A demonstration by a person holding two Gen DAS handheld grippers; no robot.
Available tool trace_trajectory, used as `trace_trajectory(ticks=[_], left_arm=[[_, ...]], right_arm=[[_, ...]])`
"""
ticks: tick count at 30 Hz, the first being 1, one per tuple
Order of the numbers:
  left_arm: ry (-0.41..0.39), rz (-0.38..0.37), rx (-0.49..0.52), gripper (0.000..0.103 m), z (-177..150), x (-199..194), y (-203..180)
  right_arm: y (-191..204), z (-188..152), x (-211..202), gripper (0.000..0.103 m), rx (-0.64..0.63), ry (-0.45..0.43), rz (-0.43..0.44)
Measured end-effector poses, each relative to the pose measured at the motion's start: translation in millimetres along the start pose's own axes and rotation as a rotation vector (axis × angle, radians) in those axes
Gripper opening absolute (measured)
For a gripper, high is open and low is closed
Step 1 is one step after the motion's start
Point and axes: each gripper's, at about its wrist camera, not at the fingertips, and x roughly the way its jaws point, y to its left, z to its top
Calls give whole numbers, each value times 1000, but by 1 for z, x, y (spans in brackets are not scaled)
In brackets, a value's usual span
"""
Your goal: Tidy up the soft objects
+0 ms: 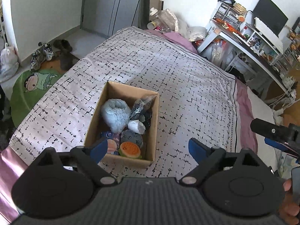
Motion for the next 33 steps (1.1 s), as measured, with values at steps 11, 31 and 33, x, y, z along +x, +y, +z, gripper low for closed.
trace_trajectory(ticks=[11,31,33], left_arm=[[-25,11,79,100,-29,-29,-15],[-96,29,135,102,-76,-75,-28],[-106,25,139,102,-79,-80,-29]], right_arm=[[-5,-25,-34,103,-33,-28,-20],[-9,-69,-83,103,-96,-104,-76],[-9,-74,-87,103,-105,-106,-77]])
